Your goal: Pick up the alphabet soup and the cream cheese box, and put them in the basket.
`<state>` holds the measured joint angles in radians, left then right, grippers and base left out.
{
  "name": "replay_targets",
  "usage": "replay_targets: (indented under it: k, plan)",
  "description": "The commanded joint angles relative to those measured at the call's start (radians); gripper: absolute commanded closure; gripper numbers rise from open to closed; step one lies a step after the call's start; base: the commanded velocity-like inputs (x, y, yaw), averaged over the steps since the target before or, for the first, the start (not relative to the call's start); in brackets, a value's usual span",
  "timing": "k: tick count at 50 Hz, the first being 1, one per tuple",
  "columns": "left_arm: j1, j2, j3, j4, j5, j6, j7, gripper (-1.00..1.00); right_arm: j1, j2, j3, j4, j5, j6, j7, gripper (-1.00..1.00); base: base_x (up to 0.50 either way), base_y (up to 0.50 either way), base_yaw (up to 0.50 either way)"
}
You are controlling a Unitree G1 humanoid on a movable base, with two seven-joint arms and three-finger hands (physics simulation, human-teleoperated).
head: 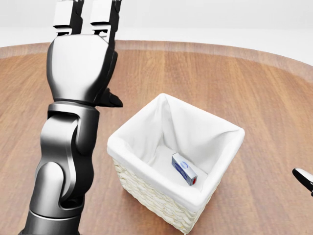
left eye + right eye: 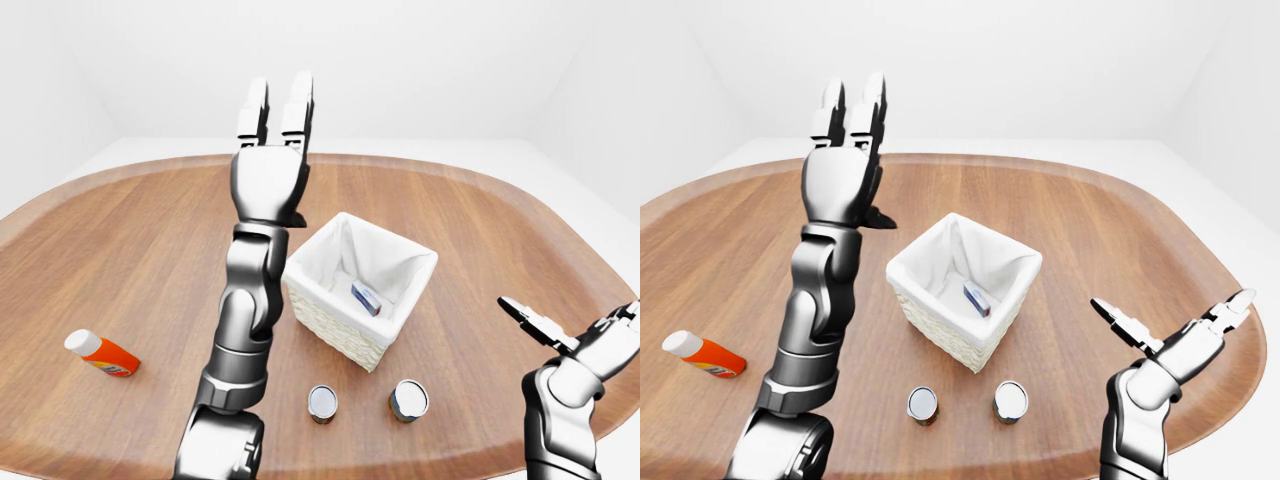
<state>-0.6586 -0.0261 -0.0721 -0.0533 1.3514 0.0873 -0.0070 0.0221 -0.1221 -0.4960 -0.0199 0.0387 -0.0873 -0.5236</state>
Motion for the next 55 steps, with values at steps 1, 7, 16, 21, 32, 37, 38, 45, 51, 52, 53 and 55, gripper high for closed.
replay_targets:
  k: [1,7,16,21,32,37,38,45,51,52,53,55]
  plan:
    - [0.124,0.065,0.046,-0.161,-0.115,0.000,0.053,-1.00,0.005,0.003,-0.002,-0.010,0.000,0.000,0.000,-1.00,0.00,0.00,0.00]
    - [0.163,0.099,0.085,-0.189,-0.196,0.000,0.093,-1.00,0.004,0.002,-0.002,-0.004,-0.001,0.000,0.000,-1.00,0.00,0.00,0.00]
    - [0.223,0.161,0.144,-0.155,-0.343,0.000,0.149,-1.00,0.002,0.001,-0.003,0.004,-0.001,0.000,0.000,-1.00,0.00,0.00,0.00]
    - [0.280,0.196,0.191,-0.182,-0.425,0.000,0.166,-1.00,-0.002,-0.001,-0.002,0.017,-0.004,0.000,0.000,-1.00,0.00,0.00,0.00]
    - [0.392,0.238,0.286,-0.273,-0.547,0.000,0.187,-1.00,0.004,0.004,-0.002,0.004,-0.008,0.000,0.000,-1.00,0.00,0.00,0.00]
    - [0.413,0.252,0.314,-0.257,-0.573,0.000,0.218,-1.00,0.007,0.005,-0.002,-0.007,-0.008,0.000,0.000,-1.00,0.00,0.00,0.00]
    - [0.416,0.255,0.321,-0.260,-0.581,0.000,0.217,-1.00,0.007,0.005,-0.002,-0.005,-0.008,0.000,0.000,-1.00,0.00,0.00,0.00]
    - [0.445,0.279,0.371,-0.277,-0.623,0.000,0.213,-1.00,0.007,0.006,-0.001,-0.003,-0.008,0.000,0.000,-1.00,0.00,0.00,0.00]
    - [0.454,0.291,0.392,-0.308,-0.633,0.000,0.195,-1.00,0.006,0.004,-0.001,-0.004,-0.006,0.000,0.000,-1.00,0.00,0.00,0.00]
    - [0.453,0.293,0.394,-0.309,-0.633,0.000,0.193,-1.00,0.008,0.005,-0.001,-0.010,-0.004,0.000,0.000,-1.00,0.00,0.00,0.00]
    - [0.452,0.295,0.394,-0.312,-0.630,0.000,0.187,-1.00,0.005,0.004,0.000,-0.002,-0.022,0.000,0.000,-1.00,0.00,0.00,0.00]
    - [0.456,0.293,0.394,-0.314,-0.628,0.000,0.186,-1.00,0.006,0.003,0.000,-0.003,-0.011,0.000,0.000,-1.00,0.00,0.00,0.00]
